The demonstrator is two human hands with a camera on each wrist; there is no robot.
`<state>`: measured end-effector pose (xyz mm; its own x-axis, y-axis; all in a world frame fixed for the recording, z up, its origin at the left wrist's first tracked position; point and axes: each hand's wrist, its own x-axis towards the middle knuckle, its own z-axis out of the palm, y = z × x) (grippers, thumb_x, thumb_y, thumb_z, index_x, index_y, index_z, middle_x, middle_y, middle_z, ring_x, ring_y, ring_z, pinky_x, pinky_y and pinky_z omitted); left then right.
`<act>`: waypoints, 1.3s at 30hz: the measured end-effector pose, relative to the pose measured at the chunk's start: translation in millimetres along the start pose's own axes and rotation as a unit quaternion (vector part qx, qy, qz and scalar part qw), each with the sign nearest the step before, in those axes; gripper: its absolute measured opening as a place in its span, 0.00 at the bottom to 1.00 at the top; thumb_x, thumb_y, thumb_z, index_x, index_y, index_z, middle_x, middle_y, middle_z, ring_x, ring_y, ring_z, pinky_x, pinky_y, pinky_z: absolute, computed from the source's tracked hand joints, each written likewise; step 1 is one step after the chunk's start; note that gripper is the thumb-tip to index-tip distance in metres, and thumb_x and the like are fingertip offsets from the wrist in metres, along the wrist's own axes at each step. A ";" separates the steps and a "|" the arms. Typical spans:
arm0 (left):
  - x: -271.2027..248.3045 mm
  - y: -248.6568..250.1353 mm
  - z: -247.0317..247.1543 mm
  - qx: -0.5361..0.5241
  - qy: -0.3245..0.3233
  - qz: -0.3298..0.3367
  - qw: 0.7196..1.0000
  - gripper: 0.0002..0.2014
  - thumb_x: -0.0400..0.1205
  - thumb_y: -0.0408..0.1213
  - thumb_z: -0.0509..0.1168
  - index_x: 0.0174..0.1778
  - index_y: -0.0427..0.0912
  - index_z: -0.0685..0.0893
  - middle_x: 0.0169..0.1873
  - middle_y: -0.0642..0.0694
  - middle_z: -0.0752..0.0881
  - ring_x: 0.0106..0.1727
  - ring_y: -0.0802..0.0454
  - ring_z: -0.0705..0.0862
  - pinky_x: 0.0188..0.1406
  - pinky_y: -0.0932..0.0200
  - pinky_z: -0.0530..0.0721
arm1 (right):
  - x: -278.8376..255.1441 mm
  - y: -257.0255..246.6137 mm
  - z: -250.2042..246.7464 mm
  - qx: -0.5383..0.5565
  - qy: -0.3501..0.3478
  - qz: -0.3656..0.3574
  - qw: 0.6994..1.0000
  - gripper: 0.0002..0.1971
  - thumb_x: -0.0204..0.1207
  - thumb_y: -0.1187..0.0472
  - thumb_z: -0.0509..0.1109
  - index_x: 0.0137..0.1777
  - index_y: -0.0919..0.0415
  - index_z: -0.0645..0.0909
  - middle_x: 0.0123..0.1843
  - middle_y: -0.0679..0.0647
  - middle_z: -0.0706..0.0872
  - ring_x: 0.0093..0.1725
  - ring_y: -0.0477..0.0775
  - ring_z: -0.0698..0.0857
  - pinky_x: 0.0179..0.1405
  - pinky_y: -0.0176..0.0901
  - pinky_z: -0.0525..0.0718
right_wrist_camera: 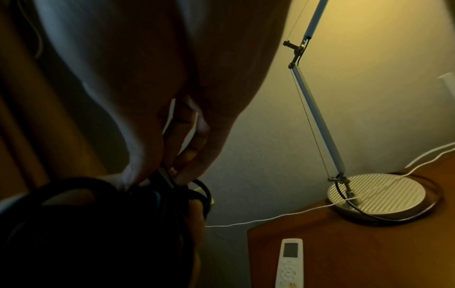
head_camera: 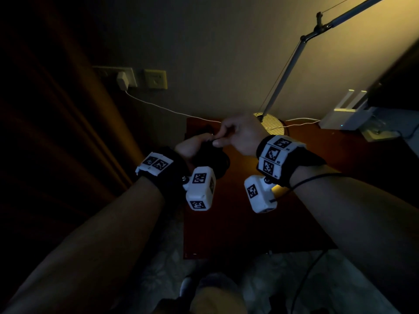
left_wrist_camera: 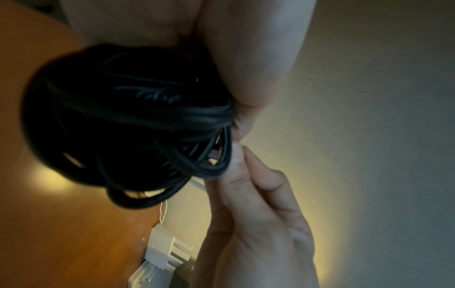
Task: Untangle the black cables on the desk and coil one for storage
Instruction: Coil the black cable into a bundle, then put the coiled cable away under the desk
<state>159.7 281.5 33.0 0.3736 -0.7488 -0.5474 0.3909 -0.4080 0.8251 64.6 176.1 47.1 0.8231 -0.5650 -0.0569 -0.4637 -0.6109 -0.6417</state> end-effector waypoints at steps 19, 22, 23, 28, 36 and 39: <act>9.2 -32.6 35.0 0.062 -0.017 -0.068 0.996 0.09 0.86 0.38 0.59 0.39 0.43 0.78 0.35 0.46 0.79 0.34 0.52 0.80 0.32 0.59 0.82 | -45.4 47.5 3.7 0.137 0.064 0.071 0.986 0.08 0.64 0.60 0.84 0.33 0.51 0.86 0.34 0.48 0.88 0.36 0.42 0.85 0.40 0.38 0.82; 6.3 -38.3 57.8 0.095 -0.025 -0.068 0.993 0.12 0.86 0.36 0.59 0.36 0.41 0.76 0.33 0.44 0.78 0.31 0.52 0.80 0.32 0.60 0.80 | -69.6 63.5 2.0 0.186 0.082 0.088 0.975 0.07 0.65 0.62 0.83 0.37 0.56 0.87 0.39 0.55 0.89 0.42 0.53 0.87 0.46 0.46 0.85; 4.2 -40.4 64.5 0.096 -0.048 -0.076 0.991 0.14 0.87 0.33 0.56 0.35 0.39 0.74 0.31 0.43 0.76 0.28 0.54 0.80 0.30 0.64 0.78 | -77.4 65.3 2.0 0.196 0.078 0.085 0.974 0.07 0.65 0.63 0.83 0.39 0.57 0.87 0.40 0.54 0.89 0.44 0.52 0.87 0.47 0.44 0.85; -9.6 -57.3 91.2 0.123 -0.112 -0.069 0.984 0.23 0.88 0.35 0.51 0.29 0.38 0.84 0.18 0.46 0.82 0.19 0.56 0.80 0.23 0.67 0.76 | -120.3 77.9 -0.6 0.232 0.077 0.090 0.965 0.08 0.71 0.66 0.79 0.49 0.63 0.88 0.42 0.47 0.88 0.40 0.35 0.85 0.39 0.25 0.81; -37.7 -101.9 140.0 0.114 -0.147 -0.033 0.982 0.23 0.87 0.36 0.52 0.30 0.42 0.87 0.19 0.52 0.82 0.19 0.59 0.80 0.29 0.64 0.74 | -200.3 99.5 -14.3 0.249 0.143 0.106 0.952 0.10 0.68 0.65 0.81 0.32 0.51 0.85 0.44 0.57 0.91 0.43 0.51 0.87 0.47 0.47 0.86; -54.4 -120.3 160.9 0.109 -0.121 -0.054 0.985 0.12 0.86 0.39 0.57 0.41 0.39 0.82 0.28 0.45 0.82 0.24 0.54 0.81 0.32 0.58 0.75 | -235.8 106.8 -24.6 0.230 0.133 0.113 0.957 0.10 0.65 0.62 0.83 0.31 0.47 0.86 0.40 0.49 0.91 0.47 0.51 0.88 0.57 0.51 0.86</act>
<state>-43.1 287.3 -14.0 0.1184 -0.7864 -0.6063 0.2180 -0.5751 0.7885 -187.1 230.4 10.8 0.5779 -0.8125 -0.0770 -0.3768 -0.1820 -0.9082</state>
